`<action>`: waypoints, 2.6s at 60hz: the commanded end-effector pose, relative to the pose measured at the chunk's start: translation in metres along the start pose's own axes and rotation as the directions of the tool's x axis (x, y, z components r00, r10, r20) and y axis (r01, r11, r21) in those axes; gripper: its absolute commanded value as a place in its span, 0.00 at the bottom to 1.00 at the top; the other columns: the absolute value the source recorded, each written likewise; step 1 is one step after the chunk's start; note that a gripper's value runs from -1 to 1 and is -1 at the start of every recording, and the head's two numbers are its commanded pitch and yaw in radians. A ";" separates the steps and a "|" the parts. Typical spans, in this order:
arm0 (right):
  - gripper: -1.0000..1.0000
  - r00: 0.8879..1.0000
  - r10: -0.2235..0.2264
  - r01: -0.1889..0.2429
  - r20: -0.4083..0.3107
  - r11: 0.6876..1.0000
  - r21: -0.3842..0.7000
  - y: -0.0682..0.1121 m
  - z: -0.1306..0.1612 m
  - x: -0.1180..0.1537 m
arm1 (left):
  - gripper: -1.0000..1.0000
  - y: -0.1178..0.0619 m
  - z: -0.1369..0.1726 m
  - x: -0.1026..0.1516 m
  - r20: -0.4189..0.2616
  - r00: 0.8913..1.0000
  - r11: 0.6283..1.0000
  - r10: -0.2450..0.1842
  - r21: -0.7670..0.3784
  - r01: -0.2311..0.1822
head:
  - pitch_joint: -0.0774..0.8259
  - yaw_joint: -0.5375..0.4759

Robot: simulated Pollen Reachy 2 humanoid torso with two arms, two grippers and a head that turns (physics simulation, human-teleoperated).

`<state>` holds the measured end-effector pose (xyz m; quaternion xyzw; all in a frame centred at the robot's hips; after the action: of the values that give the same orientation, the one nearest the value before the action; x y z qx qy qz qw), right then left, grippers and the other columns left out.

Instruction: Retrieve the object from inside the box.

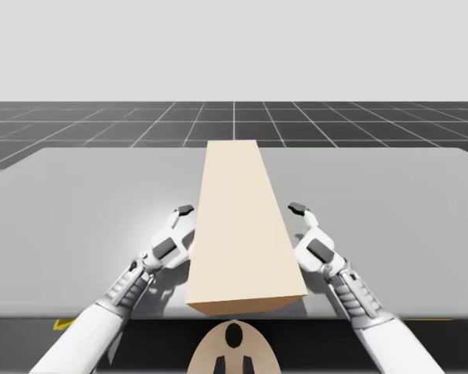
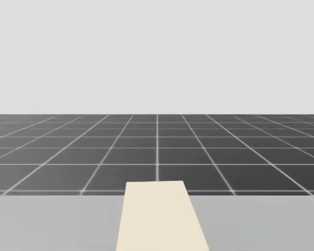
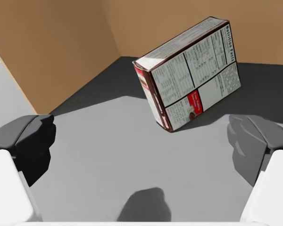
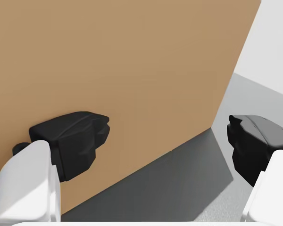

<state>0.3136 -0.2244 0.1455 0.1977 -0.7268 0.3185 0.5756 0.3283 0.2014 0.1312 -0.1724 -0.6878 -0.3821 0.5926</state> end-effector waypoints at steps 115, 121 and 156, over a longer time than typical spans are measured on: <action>0.00 0.992 0.021 -0.041 0.124 0.987 0.158 0.013 0.031 0.022 | 1.00 0.072 0.050 -0.014 0.027 0.999 0.966 0.040 -0.257 -0.032 | 0.14 0.53; 0.00 0.993 0.024 -0.041 0.112 0.988 0.149 0.008 0.034 0.018 | 1.00 0.080 0.075 -0.018 0.036 0.998 0.986 0.047 -0.160 -0.040 | 0.14 0.54; 0.00 0.999 0.029 -0.029 -0.013 0.999 -0.022 -0.014 0.029 0.006 | 1.00 0.171 0.115 0.066 0.069 0.988 0.924 -0.138 0.369 0.103 | 0.12 0.54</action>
<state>0.2946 -0.2534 0.1550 0.2002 -0.7354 0.3382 0.5520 0.3305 0.3749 0.1964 -0.0978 -0.7420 -0.3070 0.5879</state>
